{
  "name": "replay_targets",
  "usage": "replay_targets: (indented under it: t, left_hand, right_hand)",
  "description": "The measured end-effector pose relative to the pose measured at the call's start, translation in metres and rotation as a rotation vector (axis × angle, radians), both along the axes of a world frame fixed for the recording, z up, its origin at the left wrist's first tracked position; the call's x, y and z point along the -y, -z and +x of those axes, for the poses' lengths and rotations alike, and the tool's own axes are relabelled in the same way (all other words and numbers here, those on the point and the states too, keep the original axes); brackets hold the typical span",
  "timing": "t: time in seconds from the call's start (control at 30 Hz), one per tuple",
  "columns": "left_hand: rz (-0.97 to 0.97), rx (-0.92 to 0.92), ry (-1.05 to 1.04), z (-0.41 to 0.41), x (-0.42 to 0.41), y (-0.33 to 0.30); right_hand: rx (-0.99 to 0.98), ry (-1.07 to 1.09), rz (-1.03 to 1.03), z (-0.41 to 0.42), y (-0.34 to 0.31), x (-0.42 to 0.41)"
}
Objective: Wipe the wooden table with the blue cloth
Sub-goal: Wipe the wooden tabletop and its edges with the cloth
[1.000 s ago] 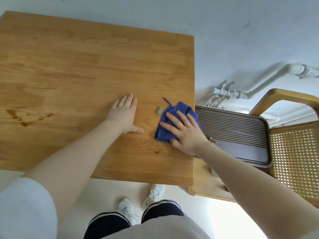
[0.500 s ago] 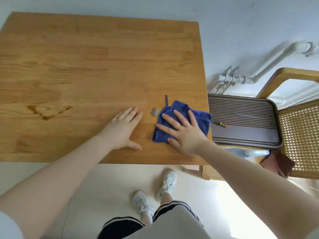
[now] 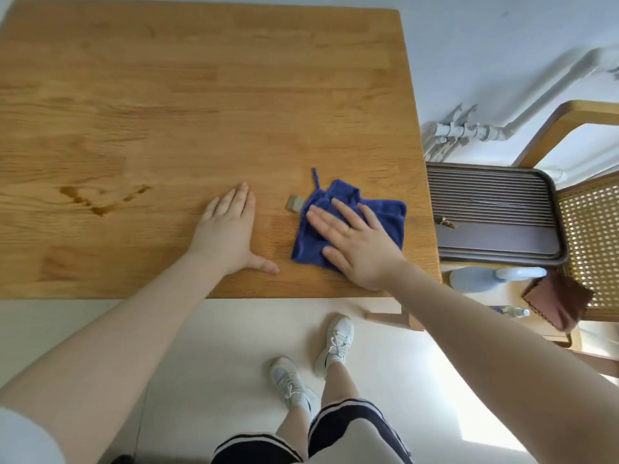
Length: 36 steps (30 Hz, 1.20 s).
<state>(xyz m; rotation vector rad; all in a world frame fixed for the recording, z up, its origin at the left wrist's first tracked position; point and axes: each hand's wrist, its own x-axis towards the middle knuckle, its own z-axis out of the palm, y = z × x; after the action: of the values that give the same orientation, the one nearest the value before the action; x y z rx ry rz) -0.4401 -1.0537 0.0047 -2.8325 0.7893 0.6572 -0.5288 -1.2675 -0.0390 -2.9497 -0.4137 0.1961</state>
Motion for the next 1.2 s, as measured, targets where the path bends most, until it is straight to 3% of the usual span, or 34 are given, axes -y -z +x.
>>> replay_targets:
  t: [0.13,0.2,0.27,0.4,0.5,0.77,0.83,0.97,1.07,1.2]
  left_hand:
    - [-0.044,-0.022,-0.013,0.0,-0.006,0.007]
    - [-0.066,-0.035,-0.025,-0.001,-0.006,0.006]
    - [-0.076,-0.039,-0.037,-0.002,-0.004,0.004]
    - [-0.087,-0.025,-0.046,-0.002,-0.003,0.003]
    - [-0.089,-0.034,-0.061,-0.001,-0.001,0.001]
    - [-0.082,-0.049,-0.097,-0.003,-0.002,0.002]
    - [-0.083,-0.063,-0.1,-0.003,-0.001,0.0]
    - [-0.081,-0.084,-0.105,-0.004,0.001,-0.003]
    - [-0.073,-0.096,-0.105,-0.001,0.002,-0.005]
    - [-0.078,-0.123,-0.108,0.002,0.0,-0.002]
  right_hand:
    - [0.005,0.34,0.021,0.049,0.004,0.004]
    - [-0.022,0.389,-0.015,0.063,0.0,0.0]
    - [-0.038,0.328,-0.026,0.057,-0.004,-0.007]
    - [-0.042,-0.041,-0.037,0.012,-0.003,-0.031]
    - [-0.111,-0.183,-0.045,0.02,-0.004,-0.022]
    - [-0.058,0.156,-0.106,0.108,-0.007,-0.006]
    - [-0.052,0.137,-0.105,0.092,-0.008,-0.011]
    - [-0.058,-0.128,-0.064,0.038,-0.006,-0.026]
    - [-0.101,-0.282,-0.055,0.049,-0.006,-0.016]
    - [-0.082,-0.026,-0.04,0.111,-0.004,-0.009]
